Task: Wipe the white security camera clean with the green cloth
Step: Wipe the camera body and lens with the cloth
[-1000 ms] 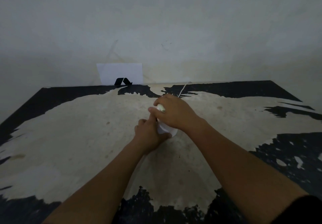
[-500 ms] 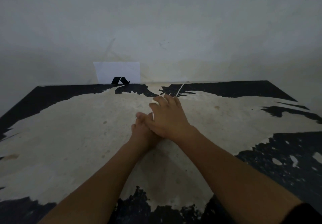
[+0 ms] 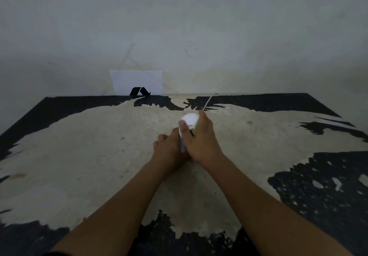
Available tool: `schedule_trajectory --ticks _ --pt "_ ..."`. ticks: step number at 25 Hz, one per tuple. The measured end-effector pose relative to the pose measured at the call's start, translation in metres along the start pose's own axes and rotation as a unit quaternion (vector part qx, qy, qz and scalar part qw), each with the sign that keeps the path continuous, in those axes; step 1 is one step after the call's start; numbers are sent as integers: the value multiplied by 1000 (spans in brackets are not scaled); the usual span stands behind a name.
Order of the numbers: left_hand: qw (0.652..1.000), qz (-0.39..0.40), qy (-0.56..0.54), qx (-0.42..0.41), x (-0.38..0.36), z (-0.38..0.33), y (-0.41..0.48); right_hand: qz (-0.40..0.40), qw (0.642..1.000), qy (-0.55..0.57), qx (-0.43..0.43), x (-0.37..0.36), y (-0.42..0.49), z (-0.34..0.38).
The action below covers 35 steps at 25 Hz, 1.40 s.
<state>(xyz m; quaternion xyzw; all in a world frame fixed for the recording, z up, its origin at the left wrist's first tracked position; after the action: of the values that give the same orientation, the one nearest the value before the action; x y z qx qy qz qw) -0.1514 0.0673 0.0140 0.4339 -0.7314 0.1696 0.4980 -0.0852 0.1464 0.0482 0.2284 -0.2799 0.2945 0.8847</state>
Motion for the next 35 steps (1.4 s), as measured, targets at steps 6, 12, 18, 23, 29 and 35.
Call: schedule_trajectory --ticks 6,12,18,23,29,35 --pt "998 -34 39 29 -63 47 56 45 931 -296 209 -21 4 54" --pt "999 8 -35 -10 -14 11 8 126 985 -106 60 -4 53 33" --pt "999 -19 -32 -12 -13 10 8 125 992 -6 -12 12 7 -26" --pt "998 -9 -59 -3 -16 11 6 93 989 104 -48 34 -21 -39" --pt "939 -135 -313 49 39 13 -40 96 946 291 -102 29 -34 -42" --pt "941 -60 -330 44 24 12 -41 50 973 218 -65 29 -20 -30"
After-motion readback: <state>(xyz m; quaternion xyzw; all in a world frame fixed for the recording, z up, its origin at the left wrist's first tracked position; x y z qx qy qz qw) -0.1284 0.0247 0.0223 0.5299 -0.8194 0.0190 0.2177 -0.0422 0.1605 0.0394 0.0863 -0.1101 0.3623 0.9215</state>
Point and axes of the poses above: each hand's wrist, its own y-axis towards the middle knuckle, its own x-axis out of the back of the hand, z = x × y, the point moved 10 cm from there along y, towards the middle knuckle, and after that the axes turned 9 degrees about -z, right-handed, at the moved point
